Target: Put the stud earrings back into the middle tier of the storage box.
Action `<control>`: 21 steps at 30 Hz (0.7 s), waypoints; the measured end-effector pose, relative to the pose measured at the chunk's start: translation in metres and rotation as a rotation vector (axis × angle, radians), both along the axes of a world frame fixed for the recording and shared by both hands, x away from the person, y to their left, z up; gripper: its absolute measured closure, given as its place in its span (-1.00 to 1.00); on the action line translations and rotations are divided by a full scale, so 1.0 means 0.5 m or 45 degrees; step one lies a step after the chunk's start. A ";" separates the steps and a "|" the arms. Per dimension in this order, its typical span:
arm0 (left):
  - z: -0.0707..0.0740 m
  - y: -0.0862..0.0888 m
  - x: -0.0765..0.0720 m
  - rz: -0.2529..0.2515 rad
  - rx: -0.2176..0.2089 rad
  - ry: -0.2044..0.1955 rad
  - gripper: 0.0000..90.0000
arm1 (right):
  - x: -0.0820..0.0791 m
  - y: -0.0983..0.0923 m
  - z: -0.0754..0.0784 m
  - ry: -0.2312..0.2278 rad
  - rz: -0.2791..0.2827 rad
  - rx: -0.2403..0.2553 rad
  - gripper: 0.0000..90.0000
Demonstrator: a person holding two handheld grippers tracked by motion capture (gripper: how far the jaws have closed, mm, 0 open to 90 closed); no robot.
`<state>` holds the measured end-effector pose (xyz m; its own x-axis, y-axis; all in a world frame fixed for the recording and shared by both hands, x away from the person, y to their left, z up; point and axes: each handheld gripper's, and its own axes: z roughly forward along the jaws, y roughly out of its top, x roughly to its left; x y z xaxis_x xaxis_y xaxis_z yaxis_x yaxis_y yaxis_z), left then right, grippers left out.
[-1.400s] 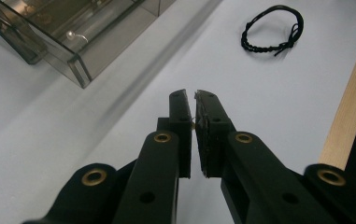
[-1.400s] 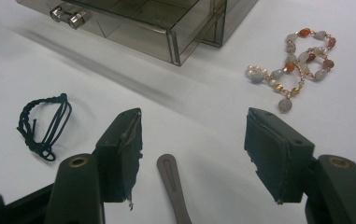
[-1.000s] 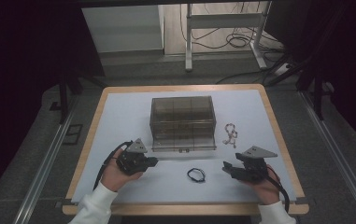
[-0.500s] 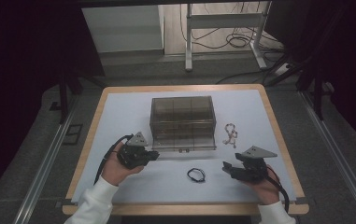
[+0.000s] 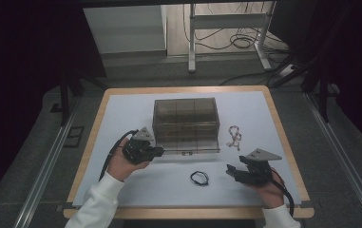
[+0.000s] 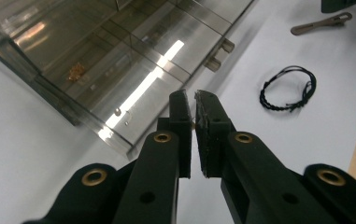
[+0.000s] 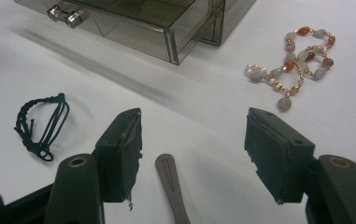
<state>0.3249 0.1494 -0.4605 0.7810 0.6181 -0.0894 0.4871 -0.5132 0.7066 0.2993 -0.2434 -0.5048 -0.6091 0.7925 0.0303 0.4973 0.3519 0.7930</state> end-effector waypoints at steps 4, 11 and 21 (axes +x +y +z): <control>0.002 -0.011 0.016 0.007 0.000 0.002 0.89 | 0.001 0.000 -0.001 0.002 0.000 0.000 -0.18; 0.000 -0.021 0.042 0.027 -0.007 0.014 0.89 | 0.001 -0.004 0.000 0.001 -0.003 0.003 -0.18; -0.003 -0.023 0.055 0.045 -0.006 0.017 0.89 | 0.001 -0.005 0.000 0.002 -0.005 0.000 -0.18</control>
